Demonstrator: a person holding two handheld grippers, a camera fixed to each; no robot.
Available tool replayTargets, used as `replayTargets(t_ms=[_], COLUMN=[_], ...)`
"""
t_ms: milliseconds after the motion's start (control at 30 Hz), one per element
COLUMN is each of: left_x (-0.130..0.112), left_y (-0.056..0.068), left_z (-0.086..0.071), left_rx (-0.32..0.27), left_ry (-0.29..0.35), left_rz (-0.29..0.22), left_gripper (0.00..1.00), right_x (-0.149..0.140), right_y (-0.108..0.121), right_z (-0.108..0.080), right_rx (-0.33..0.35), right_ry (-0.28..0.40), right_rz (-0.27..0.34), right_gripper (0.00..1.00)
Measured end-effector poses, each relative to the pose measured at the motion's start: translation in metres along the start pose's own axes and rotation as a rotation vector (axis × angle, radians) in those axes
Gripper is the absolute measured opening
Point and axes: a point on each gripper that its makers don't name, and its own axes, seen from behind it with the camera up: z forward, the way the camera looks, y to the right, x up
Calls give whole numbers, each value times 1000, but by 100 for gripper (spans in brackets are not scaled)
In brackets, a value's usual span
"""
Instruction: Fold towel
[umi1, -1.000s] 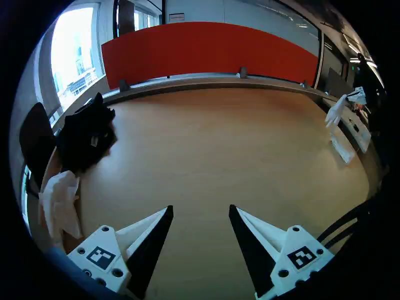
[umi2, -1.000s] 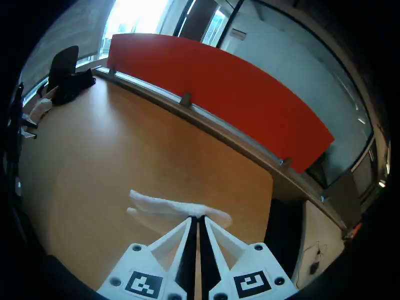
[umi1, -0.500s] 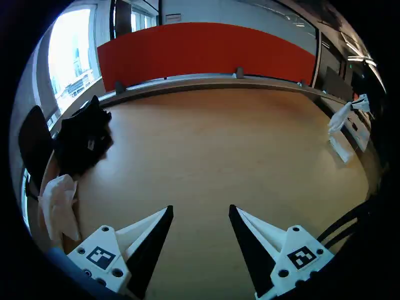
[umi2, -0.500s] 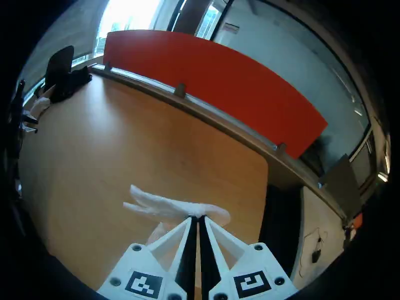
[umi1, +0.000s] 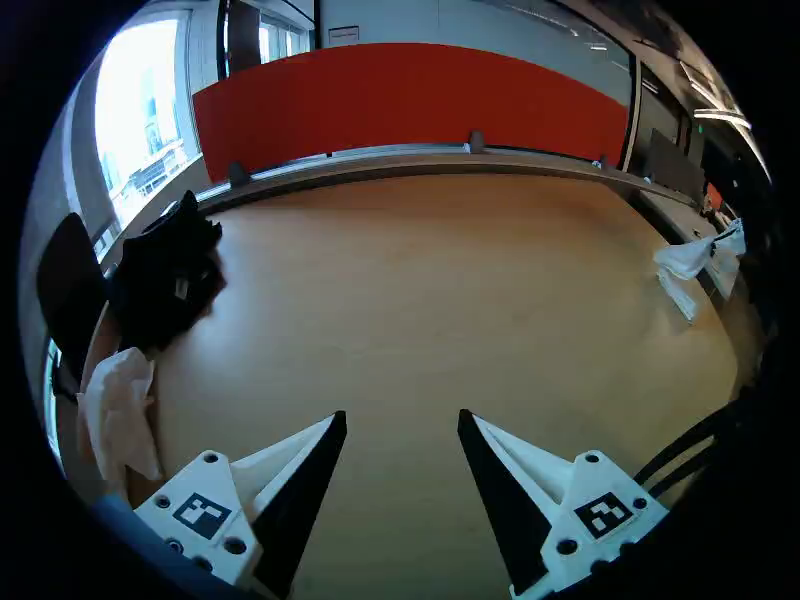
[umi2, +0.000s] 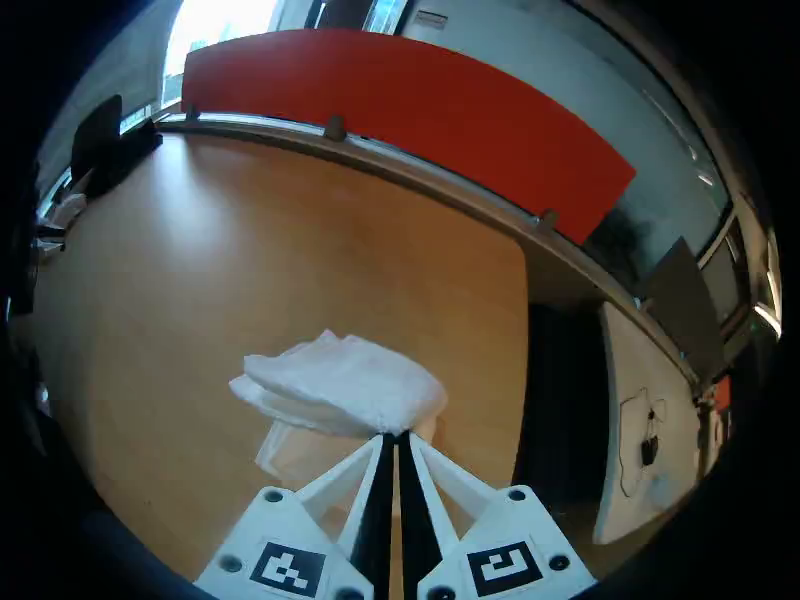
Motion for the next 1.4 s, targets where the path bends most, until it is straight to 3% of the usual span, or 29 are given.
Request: replayTargets(t_ms=[700, 1400], left_x=[-9, -20], left_y=[-5, -9], left_z=[-6, -12], left_rx=[13, 36], left_ry=[-8, -25], left_rz=[9, 9], left_gripper=[82, 82], right_x=[-72, -116], right_y=[5, 1], right_z=[24, 54], right_rx=[-16, -62], right_ry=[-163, -283], right_rz=[62, 138], right_gripper=[4, 4])
